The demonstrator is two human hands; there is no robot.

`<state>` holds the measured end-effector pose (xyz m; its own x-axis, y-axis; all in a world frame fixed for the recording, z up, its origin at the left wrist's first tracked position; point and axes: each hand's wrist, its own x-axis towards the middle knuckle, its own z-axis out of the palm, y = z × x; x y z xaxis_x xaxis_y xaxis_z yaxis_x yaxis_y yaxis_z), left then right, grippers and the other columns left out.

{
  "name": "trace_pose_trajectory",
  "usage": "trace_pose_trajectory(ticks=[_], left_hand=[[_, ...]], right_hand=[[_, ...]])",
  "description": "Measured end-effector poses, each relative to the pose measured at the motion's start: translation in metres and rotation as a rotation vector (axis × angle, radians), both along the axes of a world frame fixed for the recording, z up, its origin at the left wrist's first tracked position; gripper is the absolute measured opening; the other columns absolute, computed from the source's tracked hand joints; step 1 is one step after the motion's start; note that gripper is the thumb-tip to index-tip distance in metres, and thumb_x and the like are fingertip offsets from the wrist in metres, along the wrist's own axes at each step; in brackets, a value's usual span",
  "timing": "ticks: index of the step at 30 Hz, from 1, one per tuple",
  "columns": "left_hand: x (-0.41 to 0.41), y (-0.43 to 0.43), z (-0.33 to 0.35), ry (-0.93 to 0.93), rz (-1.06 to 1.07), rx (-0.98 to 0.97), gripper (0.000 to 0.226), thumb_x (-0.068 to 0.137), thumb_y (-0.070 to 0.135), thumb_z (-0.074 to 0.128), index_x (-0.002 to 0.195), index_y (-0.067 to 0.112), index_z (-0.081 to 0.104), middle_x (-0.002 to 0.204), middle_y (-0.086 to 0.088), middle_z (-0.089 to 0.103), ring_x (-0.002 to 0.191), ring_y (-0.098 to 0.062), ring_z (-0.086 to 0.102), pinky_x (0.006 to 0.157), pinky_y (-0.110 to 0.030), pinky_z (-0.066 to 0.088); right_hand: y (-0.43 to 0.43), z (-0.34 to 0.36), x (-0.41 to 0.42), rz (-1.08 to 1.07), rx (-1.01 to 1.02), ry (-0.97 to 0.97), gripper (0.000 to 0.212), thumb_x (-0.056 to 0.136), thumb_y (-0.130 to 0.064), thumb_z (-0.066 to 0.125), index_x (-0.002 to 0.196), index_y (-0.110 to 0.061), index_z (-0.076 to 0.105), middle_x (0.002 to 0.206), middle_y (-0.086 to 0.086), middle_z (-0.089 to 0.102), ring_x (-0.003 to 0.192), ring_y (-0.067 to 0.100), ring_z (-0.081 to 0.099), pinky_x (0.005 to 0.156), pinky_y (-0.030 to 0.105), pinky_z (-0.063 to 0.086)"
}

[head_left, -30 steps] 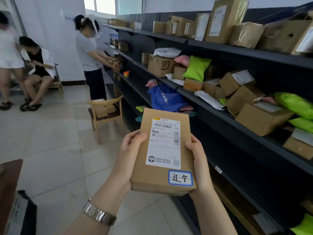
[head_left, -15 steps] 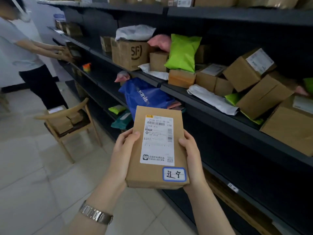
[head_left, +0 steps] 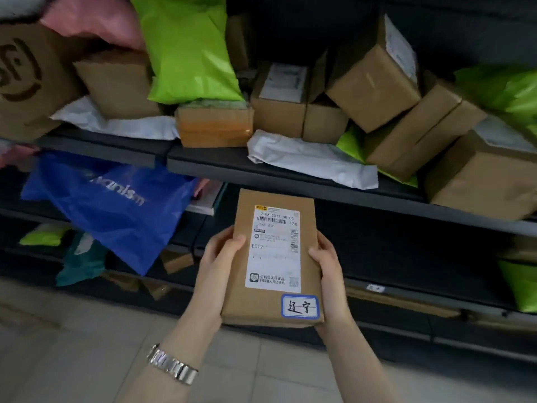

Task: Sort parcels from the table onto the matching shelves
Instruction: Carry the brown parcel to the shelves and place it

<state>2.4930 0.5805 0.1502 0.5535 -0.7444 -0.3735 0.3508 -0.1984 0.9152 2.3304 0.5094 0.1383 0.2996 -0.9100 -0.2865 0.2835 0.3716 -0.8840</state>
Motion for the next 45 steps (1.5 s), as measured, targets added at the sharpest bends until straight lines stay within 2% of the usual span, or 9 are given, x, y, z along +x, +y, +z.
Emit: trace_pose_trajectory(ticks=[9,12,25,29,32,35,39,42,45], left_hand=[[0.014,-0.044,-0.055,-0.018,-0.147,0.041,0.022,0.1,0.019,0.056,0.096,0.039,0.062,0.082,0.015,0.075,0.072,-0.001,0.07,0.058,-0.018,0.054],[0.008,-0.045,-0.069,0.025,-0.199,0.074,0.02,0.1,0.022,0.056,0.1,0.041,0.063,0.093,0.012,0.074,0.079,-0.003,0.07,0.067,-0.028,0.051],[0.001,-0.058,-0.08,0.079,-0.226,0.11,0.014,0.08,0.05,0.066,0.088,0.06,0.069,0.091,0.014,0.081,0.08,-0.01,0.078,0.062,-0.03,0.055],[0.017,-0.095,-0.093,0.119,-0.229,0.104,0.042,0.077,0.052,0.068,0.118,0.042,0.066,0.108,-0.002,0.08,0.09,-0.021,0.079,0.065,-0.035,0.058],[0.03,-0.134,-0.111,0.105,-0.244,0.136,0.053,0.086,0.052,0.065,0.134,0.03,0.06,0.121,-0.013,0.073,0.104,-0.033,0.072,0.08,-0.045,0.059],[0.041,-0.174,-0.128,0.104,-0.252,0.166,0.054,0.091,0.053,0.061,0.137,0.026,0.058,0.124,-0.016,0.071,0.108,-0.037,0.069,0.091,-0.052,0.057],[0.046,-0.215,-0.146,0.066,-0.274,0.191,0.052,0.094,0.054,0.056,0.135,0.022,0.06,0.122,-0.016,0.071,0.108,-0.036,0.069,0.096,-0.053,0.055],[0.049,-0.234,-0.158,0.019,-0.305,0.186,0.05,0.094,0.054,0.058,0.13,0.02,0.063,0.118,-0.014,0.073,0.104,-0.033,0.07,0.088,-0.046,0.056],[0.054,-0.244,-0.173,0.014,-0.309,0.185,0.05,0.094,0.056,0.058,0.127,0.02,0.067,0.117,-0.013,0.074,0.106,-0.033,0.07,0.097,-0.048,0.054]], right_hand=[[-0.005,-0.03,0.001,-0.202,-0.022,0.069,0.057,0.076,-0.029,0.067,0.132,-0.032,0.064,0.125,-0.001,0.075,0.105,0.021,0.075,0.079,0.033,0.061],[-0.001,-0.046,-0.003,-0.238,0.009,0.06,0.062,0.074,-0.032,0.067,0.135,-0.029,0.062,0.127,0.001,0.074,0.105,0.021,0.074,0.081,0.034,0.061],[-0.022,-0.074,-0.012,-0.214,0.044,0.041,0.045,0.084,-0.02,0.061,0.129,-0.027,0.065,0.115,0.005,0.077,0.095,0.021,0.077,0.074,0.033,0.063],[-0.064,-0.093,0.005,-0.186,0.087,0.047,0.041,0.085,-0.021,0.062,0.126,-0.025,0.065,0.109,0.007,0.078,0.09,0.023,0.078,0.071,0.034,0.063],[-0.107,-0.112,0.018,-0.187,0.097,0.072,0.04,0.086,-0.019,0.063,0.126,-0.023,0.064,0.11,0.012,0.074,0.087,0.024,0.076,0.069,0.036,0.063],[-0.151,-0.127,0.031,-0.19,0.104,0.084,0.051,0.077,-0.023,0.067,0.127,-0.021,0.064,0.111,0.015,0.074,0.085,0.025,0.076,0.068,0.039,0.063],[-0.192,-0.153,0.039,-0.183,0.103,0.09,0.043,0.092,-0.017,0.062,0.136,-0.016,0.059,0.129,0.024,0.068,0.1,0.035,0.07,0.091,0.052,0.059],[-0.206,-0.172,0.039,-0.181,0.097,0.081,0.04,0.097,-0.02,0.058,0.137,-0.018,0.057,0.127,0.021,0.069,0.1,0.031,0.071,0.084,0.045,0.06],[-0.214,-0.185,0.038,-0.16,0.08,0.092,0.042,0.099,-0.025,0.058,0.141,-0.022,0.055,0.117,0.011,0.073,0.096,0.025,0.074,0.072,0.037,0.062]])
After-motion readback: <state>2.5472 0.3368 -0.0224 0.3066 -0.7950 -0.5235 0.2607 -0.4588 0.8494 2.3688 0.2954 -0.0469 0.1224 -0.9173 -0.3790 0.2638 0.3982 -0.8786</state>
